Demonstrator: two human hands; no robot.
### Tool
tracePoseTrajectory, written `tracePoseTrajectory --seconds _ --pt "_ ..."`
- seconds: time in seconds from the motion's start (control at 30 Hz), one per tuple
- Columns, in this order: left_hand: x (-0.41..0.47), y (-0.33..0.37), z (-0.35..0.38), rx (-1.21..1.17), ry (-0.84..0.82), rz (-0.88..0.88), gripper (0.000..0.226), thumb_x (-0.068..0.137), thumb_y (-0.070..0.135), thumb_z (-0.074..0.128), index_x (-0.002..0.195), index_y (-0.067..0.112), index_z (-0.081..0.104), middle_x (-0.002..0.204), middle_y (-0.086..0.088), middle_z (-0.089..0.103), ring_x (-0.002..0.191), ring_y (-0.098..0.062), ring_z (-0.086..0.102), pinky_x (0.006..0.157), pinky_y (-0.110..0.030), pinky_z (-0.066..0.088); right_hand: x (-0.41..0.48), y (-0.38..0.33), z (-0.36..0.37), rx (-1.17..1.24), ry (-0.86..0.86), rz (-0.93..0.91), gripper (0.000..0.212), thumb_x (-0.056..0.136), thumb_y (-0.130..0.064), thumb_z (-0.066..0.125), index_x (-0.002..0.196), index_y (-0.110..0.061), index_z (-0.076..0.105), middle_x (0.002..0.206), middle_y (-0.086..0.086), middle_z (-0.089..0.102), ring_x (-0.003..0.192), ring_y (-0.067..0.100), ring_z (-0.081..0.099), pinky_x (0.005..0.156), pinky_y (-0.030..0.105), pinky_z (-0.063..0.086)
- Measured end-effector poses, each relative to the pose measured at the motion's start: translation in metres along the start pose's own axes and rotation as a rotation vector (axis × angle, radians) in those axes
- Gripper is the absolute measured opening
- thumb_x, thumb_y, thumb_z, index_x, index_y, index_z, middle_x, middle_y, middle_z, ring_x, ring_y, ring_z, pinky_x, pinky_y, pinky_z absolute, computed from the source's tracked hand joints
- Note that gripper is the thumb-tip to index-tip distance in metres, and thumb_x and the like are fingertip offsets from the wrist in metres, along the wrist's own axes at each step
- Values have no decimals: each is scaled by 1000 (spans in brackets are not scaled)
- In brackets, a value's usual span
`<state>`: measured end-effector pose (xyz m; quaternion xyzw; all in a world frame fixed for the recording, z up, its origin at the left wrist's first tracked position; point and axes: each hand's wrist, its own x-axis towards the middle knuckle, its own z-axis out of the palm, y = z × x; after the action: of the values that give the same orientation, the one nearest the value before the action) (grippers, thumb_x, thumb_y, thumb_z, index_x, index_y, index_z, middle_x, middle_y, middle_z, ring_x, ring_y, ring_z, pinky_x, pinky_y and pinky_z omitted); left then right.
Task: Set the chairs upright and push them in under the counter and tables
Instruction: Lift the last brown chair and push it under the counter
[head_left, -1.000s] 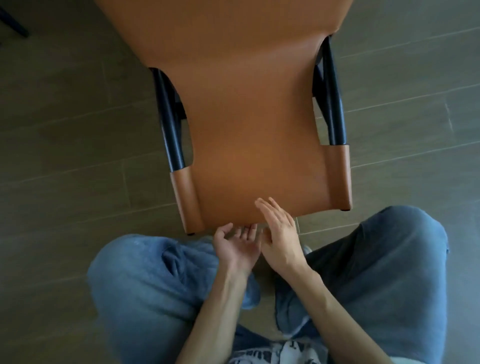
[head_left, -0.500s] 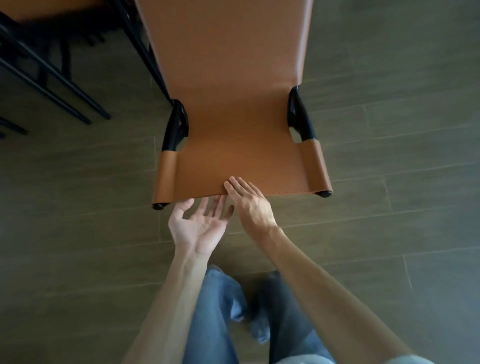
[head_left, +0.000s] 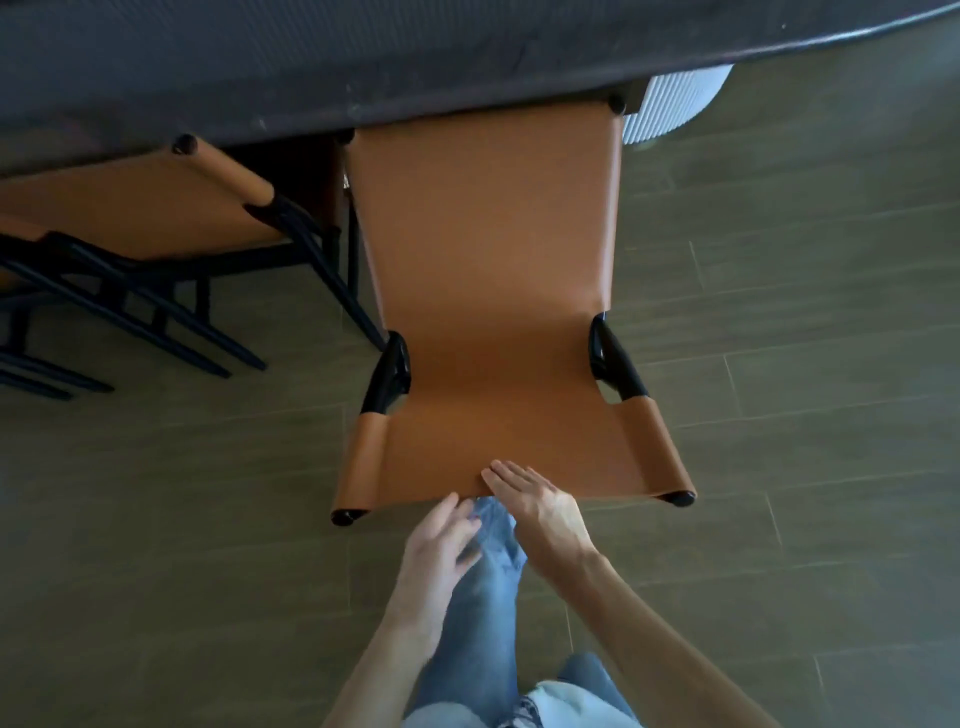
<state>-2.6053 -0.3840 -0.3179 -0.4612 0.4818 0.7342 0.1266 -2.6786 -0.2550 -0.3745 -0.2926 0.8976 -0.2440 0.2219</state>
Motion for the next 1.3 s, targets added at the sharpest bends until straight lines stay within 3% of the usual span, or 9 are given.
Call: tracePoseTrajectory --seconds 0.07,0.17,0.23,0.3,0.4,0.63,0.87,1.1,1.3 --pt "5 12 8 564 69 355 45 90 23 56 133 31 48 143 5 50 126 0 48 110 -33 39 15 -2 -16 -15 14 -9 68 46 10 84 111 -6 71 116 9 70 105 22 67 87 37 55" --pt "38 46 18 1244 146 765 76 86 23 55 153 23 18 161 1 15 149 -15 10 121 -38 15 53 -6 -52 -18 25 -3 50 78 4 56 127 -4 61 133 12 59 123 26 56 105 39 42" --pt "63 74 25 1572 111 785 85 87 28 58 155 18 8 163 -7 2 150 -24 -4 121 -46 1 81 -8 -79 -27 10 -5 58 78 2 38 133 -2 54 139 14 52 130 27 49 111 37 34" --pt "85 102 29 1728 95 777 92 86 32 61 155 16 2 163 -9 -3 150 -26 -5 120 -48 -6 112 -9 -106 -70 -18 -23 59 84 5 41 142 -7 44 149 10 41 139 22 37 116 28 20" --pt "113 146 40 1755 115 830 92 85 34 63 155 17 6 163 -9 8 150 -26 4 120 -47 -4 159 -4 -142 -76 6 -53 62 87 7 44 146 -12 37 153 6 34 142 16 30 117 22 12" --pt "161 241 73 1793 113 799 87 85 34 60 154 20 9 161 -5 17 148 -23 12 121 -46 1 248 12 -197 -125 -1 -71 57 93 -1 47 147 -16 35 153 2 35 141 12 30 115 21 17" --pt "179 271 93 1785 147 760 85 84 33 57 154 21 11 161 -4 17 148 -22 10 121 -44 -4 283 19 -227 -141 -82 -75 49 99 -11 43 148 -16 35 154 4 34 141 16 33 115 24 23" --pt "192 294 100 1749 118 732 81 83 29 51 155 20 14 161 -4 17 148 -21 11 118 -41 -9 305 21 -241 -150 -147 -85 66 88 -11 59 148 -13 31 155 5 32 142 16 31 114 23 19" --pt "203 311 102 1744 91 745 81 87 32 51 155 23 8 162 -1 15 148 -18 8 120 -41 -8 324 22 -245 -142 -121 -55 63 89 -6 53 148 -17 34 154 2 34 141 15 33 112 22 22"
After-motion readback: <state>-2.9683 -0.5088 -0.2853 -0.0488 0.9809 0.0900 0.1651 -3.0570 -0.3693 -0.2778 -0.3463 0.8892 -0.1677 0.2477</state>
